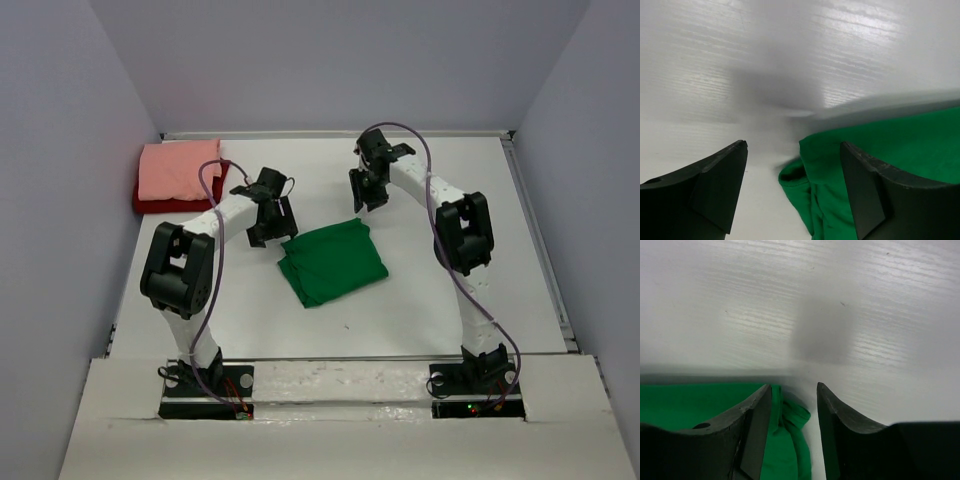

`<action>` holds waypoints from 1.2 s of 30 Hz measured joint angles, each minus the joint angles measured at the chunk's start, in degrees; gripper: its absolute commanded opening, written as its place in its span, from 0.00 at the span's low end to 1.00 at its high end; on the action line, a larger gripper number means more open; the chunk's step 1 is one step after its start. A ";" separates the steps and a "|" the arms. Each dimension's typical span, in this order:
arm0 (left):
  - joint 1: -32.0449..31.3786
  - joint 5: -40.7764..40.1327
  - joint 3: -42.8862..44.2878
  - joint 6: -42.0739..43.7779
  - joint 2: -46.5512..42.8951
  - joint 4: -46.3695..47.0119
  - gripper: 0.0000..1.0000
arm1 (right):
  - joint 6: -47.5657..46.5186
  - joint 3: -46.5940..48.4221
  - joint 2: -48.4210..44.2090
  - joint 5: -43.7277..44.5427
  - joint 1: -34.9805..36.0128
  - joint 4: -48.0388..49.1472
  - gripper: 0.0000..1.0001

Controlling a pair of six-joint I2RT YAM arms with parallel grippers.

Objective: Fold and stack the t-shirts
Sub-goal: Smooth out wrinkles on the folded tshirt

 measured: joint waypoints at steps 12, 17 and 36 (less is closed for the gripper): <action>-0.28 -6.91 2.19 -0.20 -11.13 -5.55 0.65 | 2.27 -13.55 -12.22 3.34 0.00 0.20 0.43; -1.22 -4.00 -2.73 -0.48 -22.34 -5.73 0.61 | 3.78 -21.97 -20.96 1.86 0.00 1.86 0.40; -10.21 5.07 -9.46 -6.88 -24.26 -7.69 0.00 | 5.01 -29.90 -28.00 -2.43 4.00 2.56 0.00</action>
